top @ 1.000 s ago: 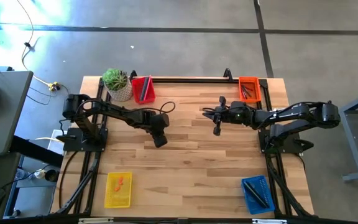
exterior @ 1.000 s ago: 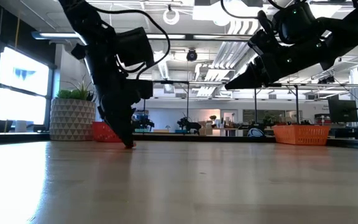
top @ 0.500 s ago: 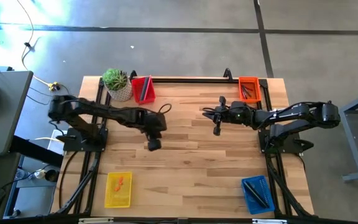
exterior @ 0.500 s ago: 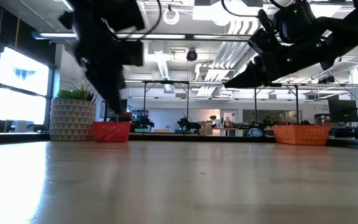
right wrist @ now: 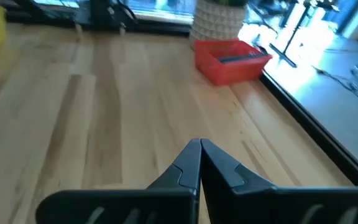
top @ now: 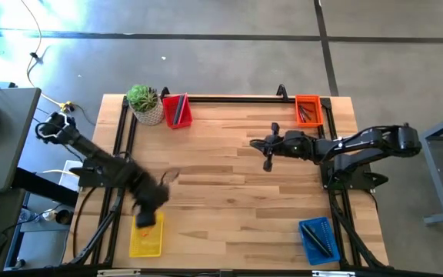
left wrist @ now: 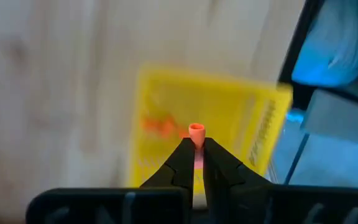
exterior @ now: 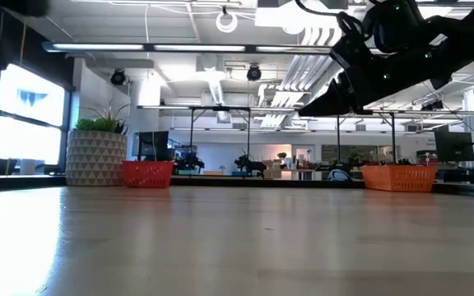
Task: Sort crayons/erasers/pens/pencils in bins
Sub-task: Put the orange pencil eraser cap into the yellow bin
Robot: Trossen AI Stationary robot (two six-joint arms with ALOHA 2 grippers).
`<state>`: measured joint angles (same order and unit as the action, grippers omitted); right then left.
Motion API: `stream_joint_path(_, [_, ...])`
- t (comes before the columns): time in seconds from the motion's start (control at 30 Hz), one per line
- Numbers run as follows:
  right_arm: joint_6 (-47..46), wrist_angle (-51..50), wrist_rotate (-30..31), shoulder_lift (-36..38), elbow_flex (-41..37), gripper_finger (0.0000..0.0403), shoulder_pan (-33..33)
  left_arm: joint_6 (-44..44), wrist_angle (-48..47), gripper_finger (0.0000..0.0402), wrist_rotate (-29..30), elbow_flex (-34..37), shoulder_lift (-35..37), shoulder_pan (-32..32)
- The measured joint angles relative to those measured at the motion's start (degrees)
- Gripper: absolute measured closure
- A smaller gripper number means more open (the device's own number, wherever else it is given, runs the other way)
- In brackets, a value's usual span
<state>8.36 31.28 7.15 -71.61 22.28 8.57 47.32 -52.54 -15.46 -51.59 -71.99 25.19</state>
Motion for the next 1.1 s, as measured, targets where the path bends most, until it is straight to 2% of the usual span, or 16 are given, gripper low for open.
stream_joint_path(0.07, [-0.8,-0.4,2.2,0.0,0.0,0.0403,-1.3,7.4,0.3,0.0401,1.2,0.0,-0.1,6.8])
stream_joint_path(0.2, [-2.1,0.2,4.4,0.0,0.0,0.0403,-4.3,19.8,3.8,0.0401,8.2,0.3,-1.8,17.2])
stream_joint_path(0.27, [-2.1,0.6,5.3,-0.1,0.0,0.0403,-6.0,23.7,5.8,0.0401,11.7,0.3,-2.8,20.1])
stream_joint_path(0.37, [-1.8,2.4,7.7,-0.1,0.0,0.0403,-8.1,25.5,6.8,0.0401,12.7,0.3,-5.0,22.4])
stream_joint_path(0.67, [-1.4,4.0,9.2,-0.1,0.0,0.0403,-10.6,15.9,8.8,0.0392,13.8,0.3,-14.1,20.1])
stream_joint_path(0.83, [-2.1,4.1,9.2,0.0,0.0,0.0403,-10.6,9.4,10.2,0.0349,10.5,0.3,-16.1,17.7])
stream_joint_path(1.1, [-2.1,4.1,9.2,-0.1,0.0,0.0403,-10.6,3.8,8.5,0.0281,6.1,0.2,-14.5,13.6])
